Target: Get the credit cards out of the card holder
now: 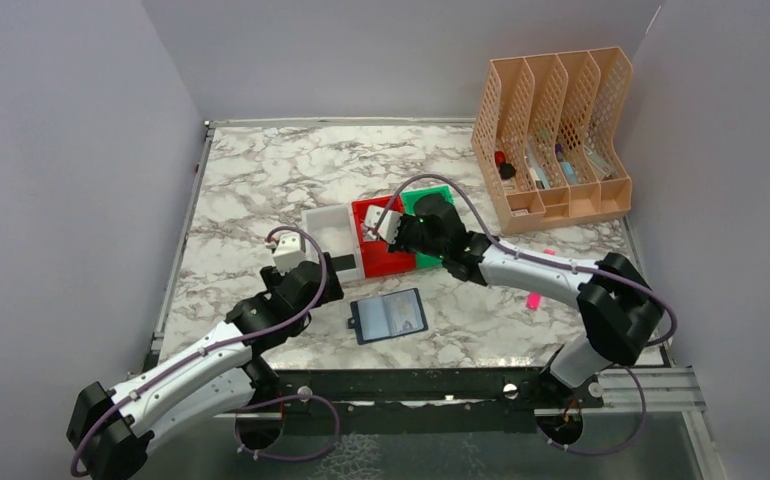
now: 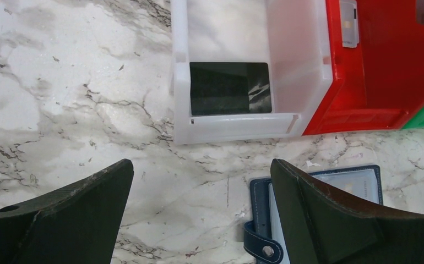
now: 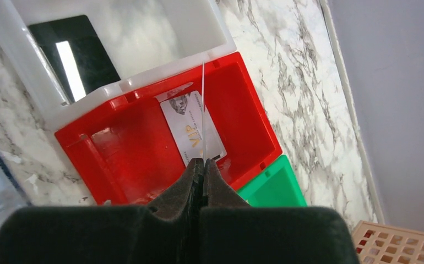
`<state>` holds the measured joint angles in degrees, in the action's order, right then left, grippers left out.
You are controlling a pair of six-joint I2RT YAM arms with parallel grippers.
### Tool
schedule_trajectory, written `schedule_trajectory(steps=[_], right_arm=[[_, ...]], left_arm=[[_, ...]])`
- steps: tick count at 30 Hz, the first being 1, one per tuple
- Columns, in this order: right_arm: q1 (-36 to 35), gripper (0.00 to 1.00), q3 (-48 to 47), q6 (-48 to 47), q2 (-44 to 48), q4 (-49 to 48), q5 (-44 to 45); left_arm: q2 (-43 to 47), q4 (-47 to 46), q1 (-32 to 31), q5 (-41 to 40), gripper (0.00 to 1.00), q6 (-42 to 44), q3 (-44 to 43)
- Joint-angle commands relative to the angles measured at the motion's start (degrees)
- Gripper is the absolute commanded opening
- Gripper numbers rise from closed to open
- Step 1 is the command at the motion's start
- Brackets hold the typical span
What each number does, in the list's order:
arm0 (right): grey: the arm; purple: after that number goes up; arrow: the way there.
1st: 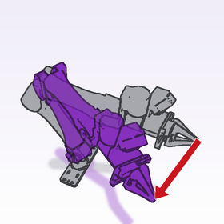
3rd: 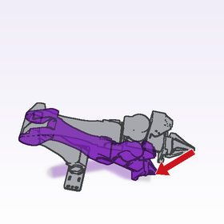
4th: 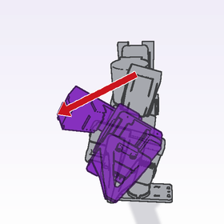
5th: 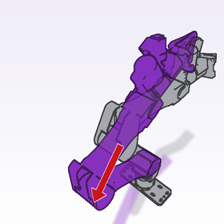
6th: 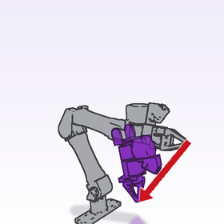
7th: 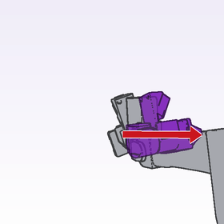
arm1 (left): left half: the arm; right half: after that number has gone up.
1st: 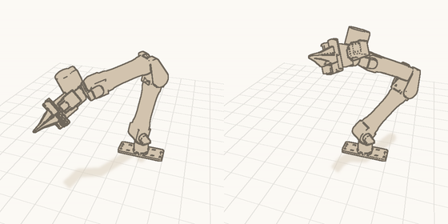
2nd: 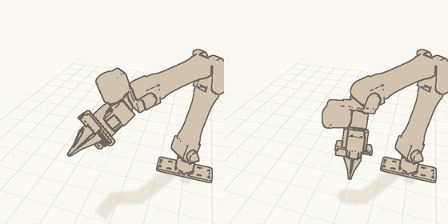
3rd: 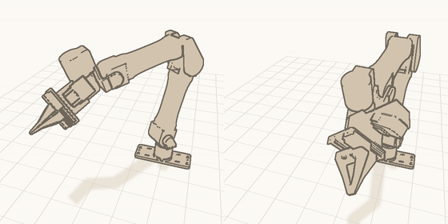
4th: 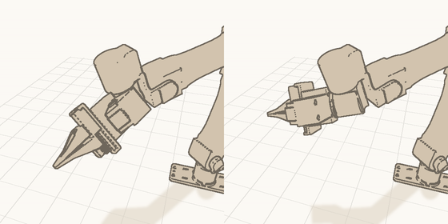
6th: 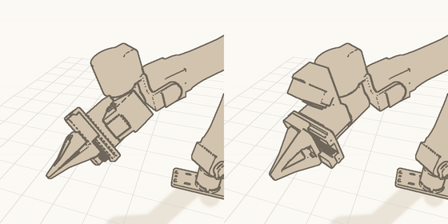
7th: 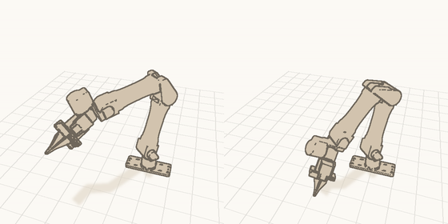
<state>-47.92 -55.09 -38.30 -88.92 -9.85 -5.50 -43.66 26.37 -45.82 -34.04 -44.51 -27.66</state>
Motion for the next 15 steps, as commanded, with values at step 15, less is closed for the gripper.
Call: schedule_trajectory(steps=[15], right_arm=[[-2.43, 0.01, -11.71, -7.09, -16.24, 2.51, 18.97]], left_arm=[[6.44, 1.30, 0.12, -0.79, 0.99, -2.74, 3.04]])
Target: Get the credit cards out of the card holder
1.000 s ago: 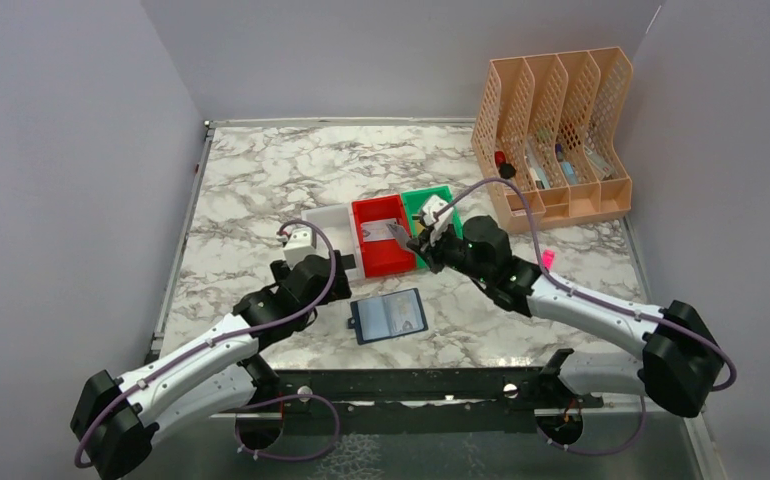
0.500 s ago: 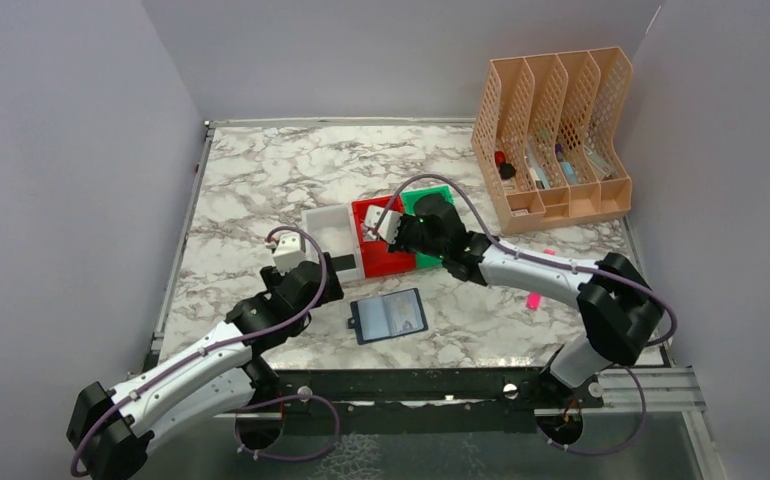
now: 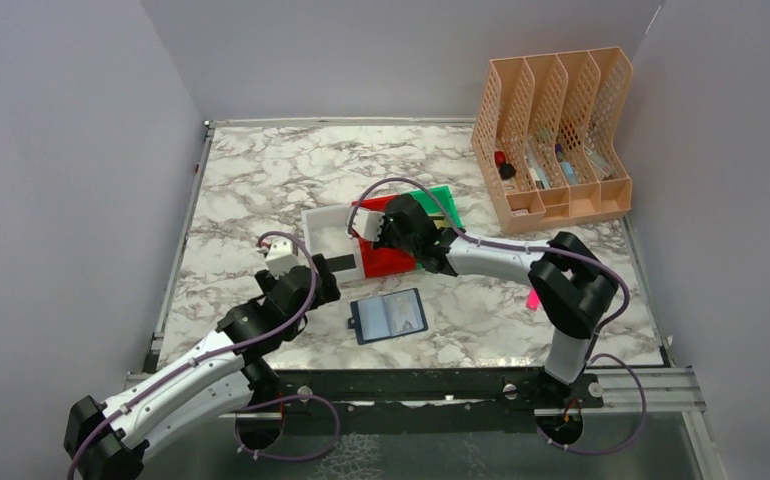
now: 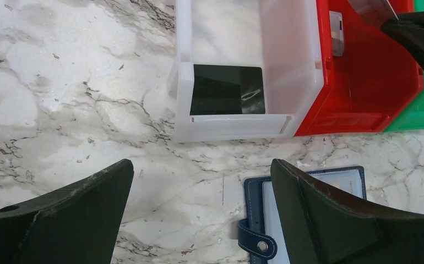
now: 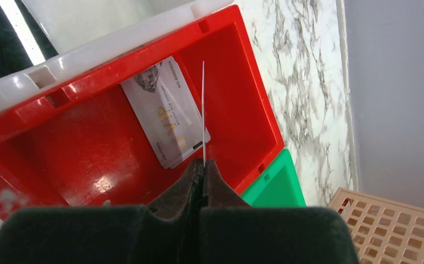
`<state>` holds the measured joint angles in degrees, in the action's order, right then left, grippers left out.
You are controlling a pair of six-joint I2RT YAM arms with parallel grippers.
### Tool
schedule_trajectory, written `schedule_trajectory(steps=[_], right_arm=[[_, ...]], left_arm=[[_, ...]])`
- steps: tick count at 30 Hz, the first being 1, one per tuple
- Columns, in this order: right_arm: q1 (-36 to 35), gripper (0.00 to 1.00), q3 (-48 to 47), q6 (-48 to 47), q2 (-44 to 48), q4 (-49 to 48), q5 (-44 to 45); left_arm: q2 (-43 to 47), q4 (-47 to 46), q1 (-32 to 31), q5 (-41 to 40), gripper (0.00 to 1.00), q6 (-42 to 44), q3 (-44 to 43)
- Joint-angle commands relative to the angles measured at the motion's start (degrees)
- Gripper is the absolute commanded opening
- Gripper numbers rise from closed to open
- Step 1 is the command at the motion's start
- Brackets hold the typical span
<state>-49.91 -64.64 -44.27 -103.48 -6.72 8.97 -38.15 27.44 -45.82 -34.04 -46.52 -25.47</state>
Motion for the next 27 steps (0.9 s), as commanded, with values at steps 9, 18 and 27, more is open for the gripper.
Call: schedule_trajectory(steps=[9, 18, 27], right_arm=[[-1.15, 0.01, -5.55, -2.44, -8.22, -3.93, 9.25], [-1.15, 0.04, -7.21, -2.94, -11.43, -5.26, 9.66], [-1.15, 0.11, -7.47, -3.78, -12.36, 0.18, 5.62]], left_arm=[[0.80, 0.24, 0.12, -0.54, 0.99, -1.55, 1.18], [2.51, 0.21, 0.12, -0.49, 0.99, -1.55, 1.65], [3.12, 0.24, 0.18, -0.24, 0.99, -1.90, 1.93]])
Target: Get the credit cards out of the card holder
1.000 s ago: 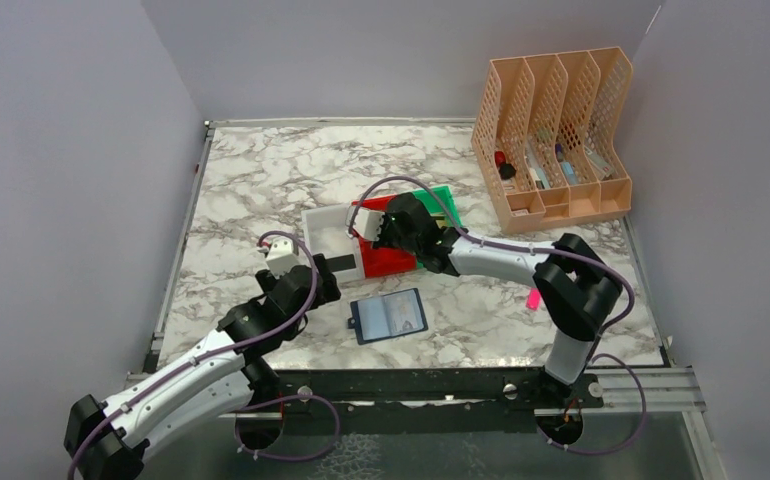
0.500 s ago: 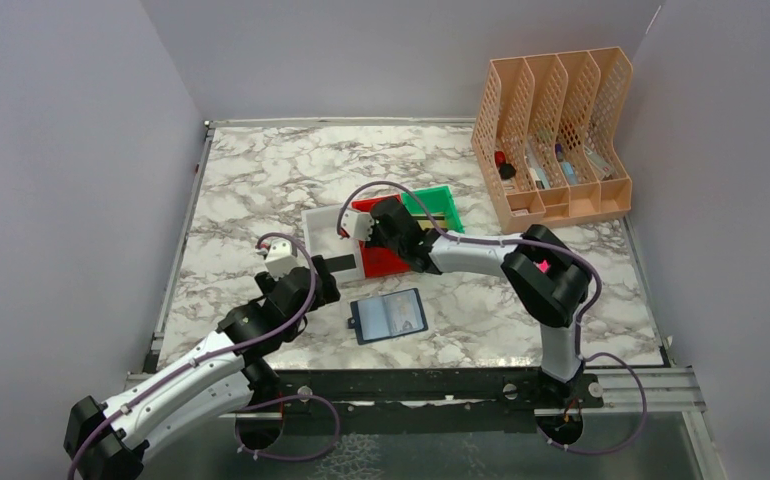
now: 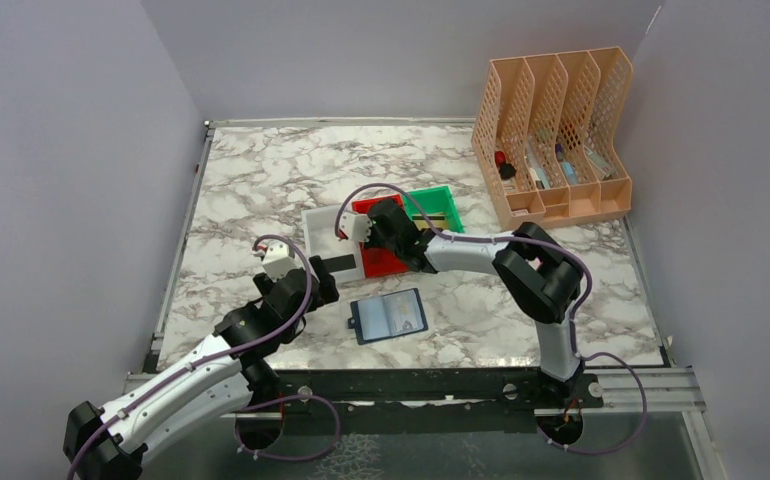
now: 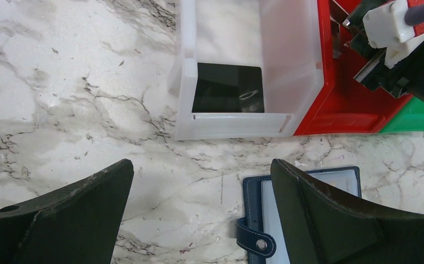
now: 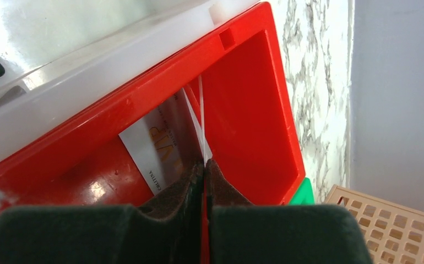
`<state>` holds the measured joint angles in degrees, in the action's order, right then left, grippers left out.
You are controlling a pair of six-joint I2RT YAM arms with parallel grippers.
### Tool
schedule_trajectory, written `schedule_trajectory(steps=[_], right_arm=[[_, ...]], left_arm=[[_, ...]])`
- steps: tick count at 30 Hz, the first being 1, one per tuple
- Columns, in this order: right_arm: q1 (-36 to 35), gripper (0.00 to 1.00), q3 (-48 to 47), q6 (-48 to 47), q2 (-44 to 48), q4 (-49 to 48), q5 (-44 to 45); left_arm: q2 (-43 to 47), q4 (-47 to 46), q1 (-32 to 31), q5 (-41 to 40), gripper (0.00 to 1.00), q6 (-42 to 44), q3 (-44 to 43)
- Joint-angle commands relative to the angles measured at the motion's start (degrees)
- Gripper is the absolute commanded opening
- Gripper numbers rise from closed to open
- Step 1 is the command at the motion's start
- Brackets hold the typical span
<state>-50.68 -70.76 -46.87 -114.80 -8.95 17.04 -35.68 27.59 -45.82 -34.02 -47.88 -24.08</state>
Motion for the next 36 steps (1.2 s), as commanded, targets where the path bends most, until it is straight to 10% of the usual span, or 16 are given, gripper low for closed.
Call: schedule_trajectory(steps=[1, 23, 32, 36], right_arm=[[-0.39, 0.12, -1.52, -1.01, -1.16, 2.94, -2.74], [-0.39, 0.33, 3.66, 9.52, 9.28, -0.21, -7.11], [-0.37, 0.40, 24.11, 37.96, 30.81, -16.30, -2.02], [-0.38, 0.59, 27.50, 59.02, 38.98, -2.21, 2.80]], left_arm=[[0.59, 0.09, 0.17, -0.21, 0.99, -0.51, 0.57], [-0.82, 0.09, 0.12, 2.00, 0.99, 1.52, -0.80], [0.16, -0.54, 0.13, 7.47, 0.99, 2.92, -2.71], [-0.23, -2.37, 0.12, 10.52, 0.99, 3.98, -3.67]])
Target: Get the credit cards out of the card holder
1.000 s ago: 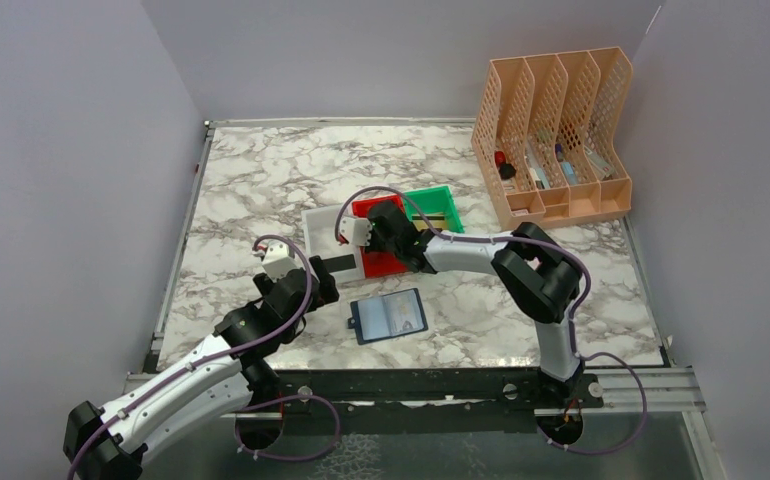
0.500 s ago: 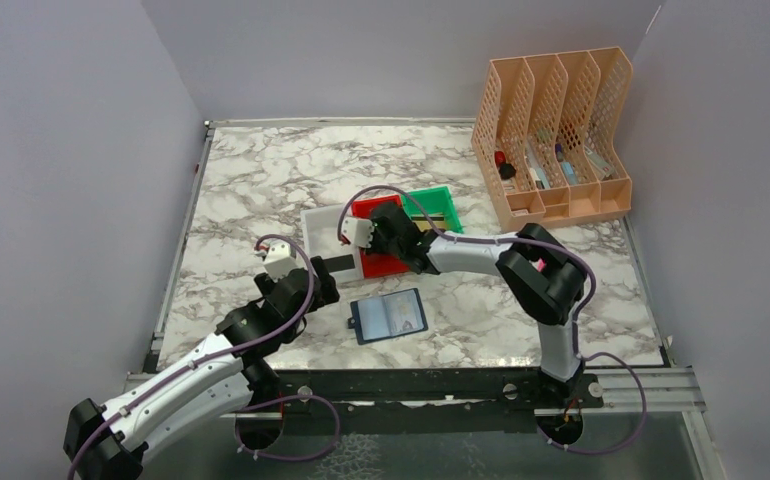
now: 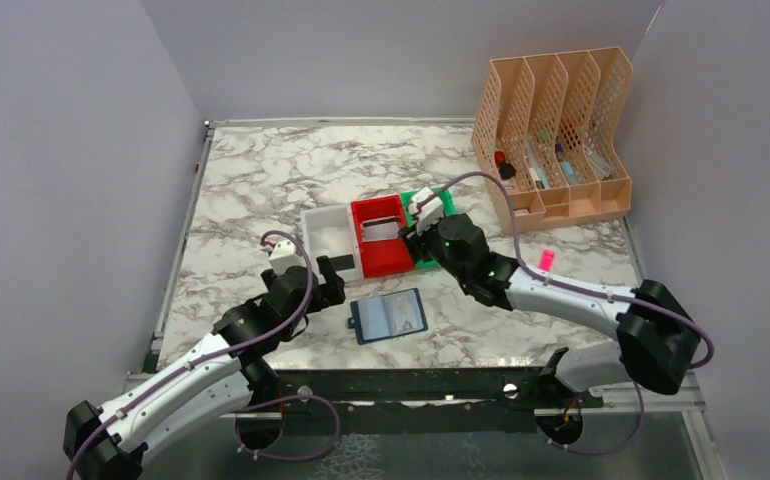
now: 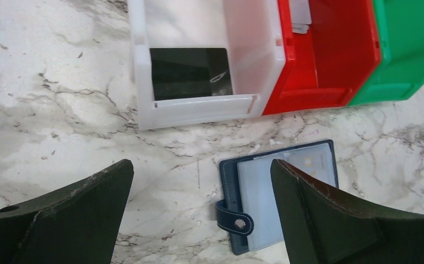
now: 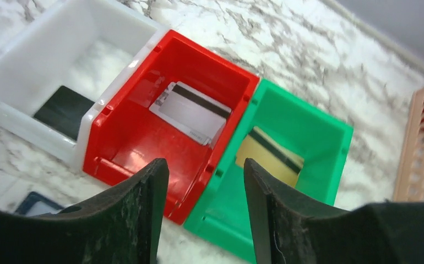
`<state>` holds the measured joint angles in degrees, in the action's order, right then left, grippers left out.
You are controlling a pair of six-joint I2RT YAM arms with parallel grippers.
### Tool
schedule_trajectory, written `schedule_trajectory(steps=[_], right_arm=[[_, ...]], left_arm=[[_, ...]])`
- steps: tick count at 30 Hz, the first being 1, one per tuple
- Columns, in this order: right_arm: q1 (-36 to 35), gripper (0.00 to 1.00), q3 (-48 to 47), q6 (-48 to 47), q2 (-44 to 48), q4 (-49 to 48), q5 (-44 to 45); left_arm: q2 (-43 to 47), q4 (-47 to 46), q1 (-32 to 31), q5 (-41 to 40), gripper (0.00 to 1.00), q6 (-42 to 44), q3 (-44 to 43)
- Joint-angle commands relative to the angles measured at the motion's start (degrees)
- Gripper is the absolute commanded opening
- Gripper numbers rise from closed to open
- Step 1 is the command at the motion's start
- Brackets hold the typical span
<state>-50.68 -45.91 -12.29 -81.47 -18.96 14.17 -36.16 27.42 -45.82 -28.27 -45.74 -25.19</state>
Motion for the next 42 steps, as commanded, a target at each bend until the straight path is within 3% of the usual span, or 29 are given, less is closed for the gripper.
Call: schedule_trajectory(steps=[1, 5, 13, 16, 20, 28, 35, 42], right_arm=[[-0.39, 0.61, 2.94, 28.28, 6.57, 11.64, 4.99], [-0.39, 0.62, 6.92, 39.58, 10.17, 19.64, 0.53], [-0.39, 0.61, 22.19, 57.17, 17.83, 12.28, -13.12], [-0.39, 0.60, 24.25, 60.29, 16.79, 9.46, -17.04], [-0.39, 0.54, 23.81, 61.01, 13.29, 7.68, -20.36], [-0.39, 0.45, 22.53, 60.08, 10.80, 6.43, -22.93], [-0.39, 0.35, 21.23, 59.23, 7.95, 5.83, -24.93], [-0.39, 0.34, 18.71, 58.89, 2.85, 8.75, -22.97]], left_arm=[[0.09, -2.84, 0.13, 5.53, 0.98, 2.20, -2.74], [-1.50, -6.80, 0.17, 8.84, 0.95, 3.86, -3.27], [-10.41, -15.11, 0.12, 17.78, 0.85, 7.16, -4.88], [-13.87, -18.22, 0.02, 22.63, 0.66, 7.85, -5.51], [-15.52, -24.40, -0.29, 26.58, 0.63, 8.02, -4.52], [-23.50, -26.97, -1.70, 32.96, 0.63, 7.85, -4.72], [-30.94, -30.07, -3.02, 35.15, 0.52, 6.34, -4.89], [-37.74, -31.65, -3.11, 38.66, 0.51, 4.37, -5.77]])
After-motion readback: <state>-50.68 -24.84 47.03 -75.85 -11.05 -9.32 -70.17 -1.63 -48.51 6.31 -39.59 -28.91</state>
